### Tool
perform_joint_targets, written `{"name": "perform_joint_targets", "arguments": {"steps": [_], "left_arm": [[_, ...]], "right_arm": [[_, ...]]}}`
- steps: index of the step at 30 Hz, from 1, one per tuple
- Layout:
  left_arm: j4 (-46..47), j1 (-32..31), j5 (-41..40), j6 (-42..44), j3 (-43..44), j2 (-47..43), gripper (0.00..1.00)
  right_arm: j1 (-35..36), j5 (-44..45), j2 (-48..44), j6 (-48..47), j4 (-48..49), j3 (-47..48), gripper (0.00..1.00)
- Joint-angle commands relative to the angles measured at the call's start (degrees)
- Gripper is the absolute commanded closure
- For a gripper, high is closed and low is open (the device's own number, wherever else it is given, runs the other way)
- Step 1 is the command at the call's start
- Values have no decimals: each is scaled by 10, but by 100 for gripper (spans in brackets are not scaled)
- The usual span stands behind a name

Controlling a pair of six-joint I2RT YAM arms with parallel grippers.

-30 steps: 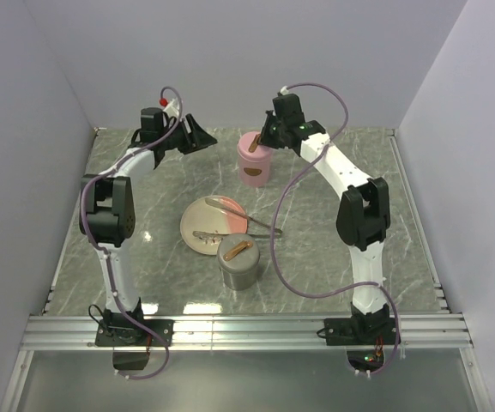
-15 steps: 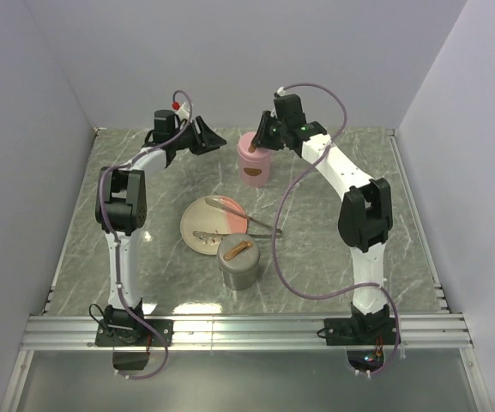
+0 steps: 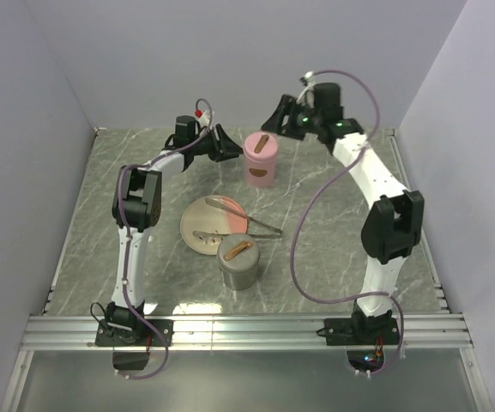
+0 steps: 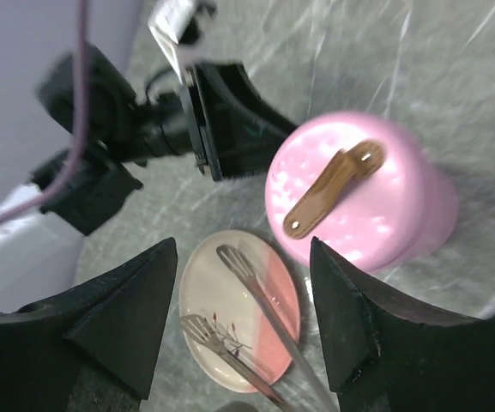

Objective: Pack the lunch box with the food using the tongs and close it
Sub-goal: Move the packing box to the center of the board.

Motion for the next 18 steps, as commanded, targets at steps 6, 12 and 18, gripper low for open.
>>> {"name": "perform_joint_targets", "arguments": {"steps": [6, 12, 18], "left_arm": [[-14, -48, 61, 29, 62, 31, 50], [-70, -84, 93, 97, 98, 38, 50], [-131, -109, 105, 152, 122, 44, 49]], "right_arm": [[-137, -97, -43, -37, 36, -3, 27], [-204, -147, 13, -89, -8, 44, 23], [-240, -211, 105, -112, -25, 96, 20]]}}
